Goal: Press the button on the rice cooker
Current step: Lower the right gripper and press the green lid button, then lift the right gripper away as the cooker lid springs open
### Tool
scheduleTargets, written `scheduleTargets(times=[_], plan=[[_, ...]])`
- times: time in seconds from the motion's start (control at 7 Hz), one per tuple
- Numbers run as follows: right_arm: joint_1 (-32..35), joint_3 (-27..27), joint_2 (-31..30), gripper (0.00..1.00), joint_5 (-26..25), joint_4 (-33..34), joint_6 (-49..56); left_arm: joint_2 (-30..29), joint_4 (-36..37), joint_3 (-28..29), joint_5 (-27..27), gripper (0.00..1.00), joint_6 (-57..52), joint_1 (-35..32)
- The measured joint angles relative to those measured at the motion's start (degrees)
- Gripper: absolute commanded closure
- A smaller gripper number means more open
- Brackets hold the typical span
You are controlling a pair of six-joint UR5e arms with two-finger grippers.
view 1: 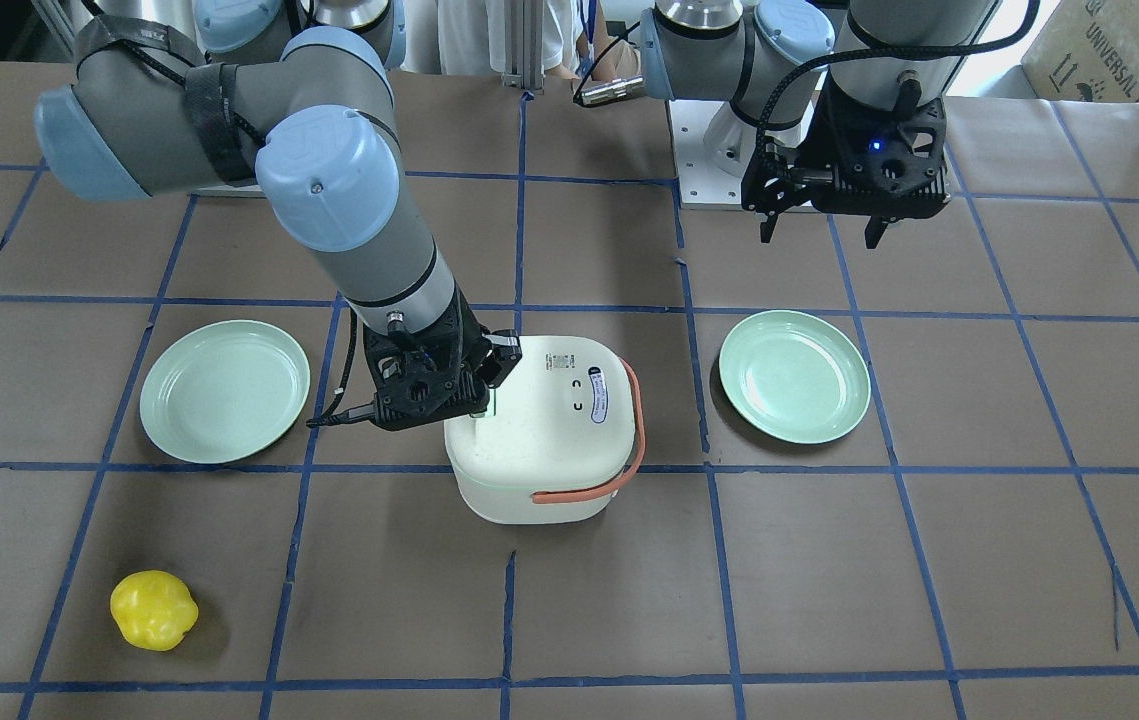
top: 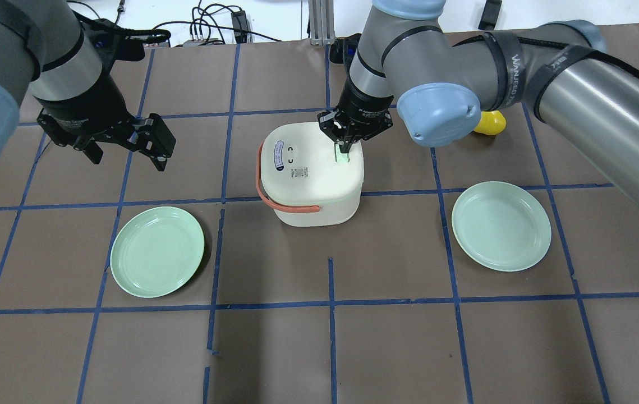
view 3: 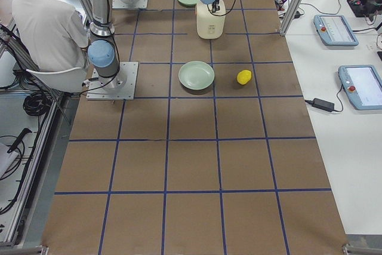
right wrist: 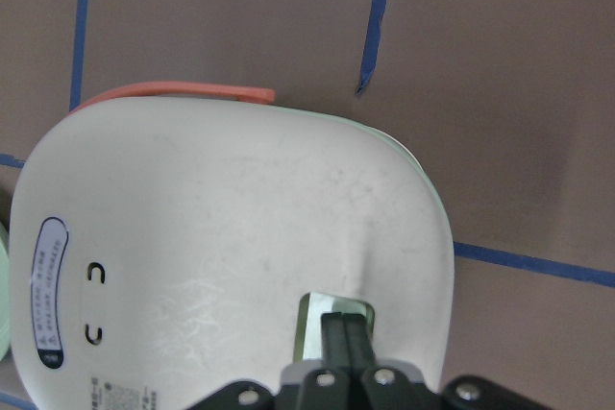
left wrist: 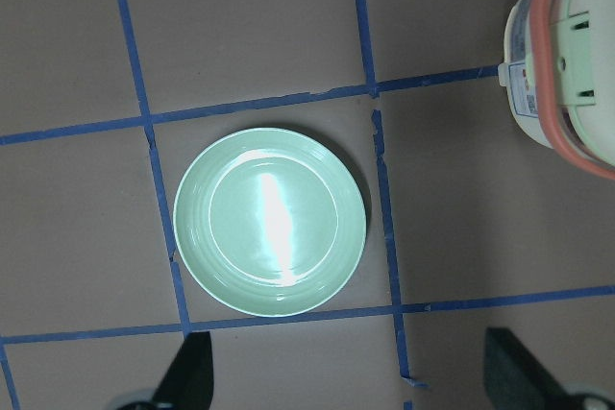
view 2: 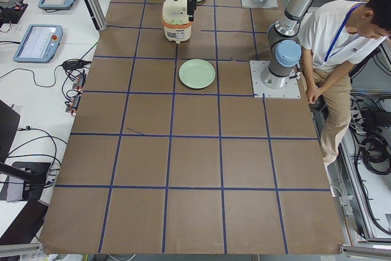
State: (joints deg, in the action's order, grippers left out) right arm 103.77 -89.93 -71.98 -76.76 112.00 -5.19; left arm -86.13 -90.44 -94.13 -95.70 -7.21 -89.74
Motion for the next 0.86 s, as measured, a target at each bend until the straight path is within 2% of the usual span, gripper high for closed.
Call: scheduleTargets(times=[0.29,0.43,0.57,0.71,0.86], plan=[[-0.3,1.3,-0.1,0.99,-0.1,-1.2,0.0,0.0,0.0,0.0,0.0,0.00,0.0,0.0],[-0.4,3.1,-0.3,0.96,-0.1,-4.0,0.0,0.0,0.0,0.0,0.0,0.00,0.0,0.0],[-0.5,5.9,-0.5,0.81,-0.1,-8.0,0.0,0.0,0.0,0.0,0.0,0.00,0.0,0.0],[-0.9,9.2,-0.7,0.14,-0.2,-12.3,0.0,0.0,0.0,0.0,0.0,0.00,0.0,0.0],[-1.8,12.4,-1.0,0.00,-0.5,-16.3,0.0,0.0,0.0,0.0,0.0,0.00,0.0,0.0]])
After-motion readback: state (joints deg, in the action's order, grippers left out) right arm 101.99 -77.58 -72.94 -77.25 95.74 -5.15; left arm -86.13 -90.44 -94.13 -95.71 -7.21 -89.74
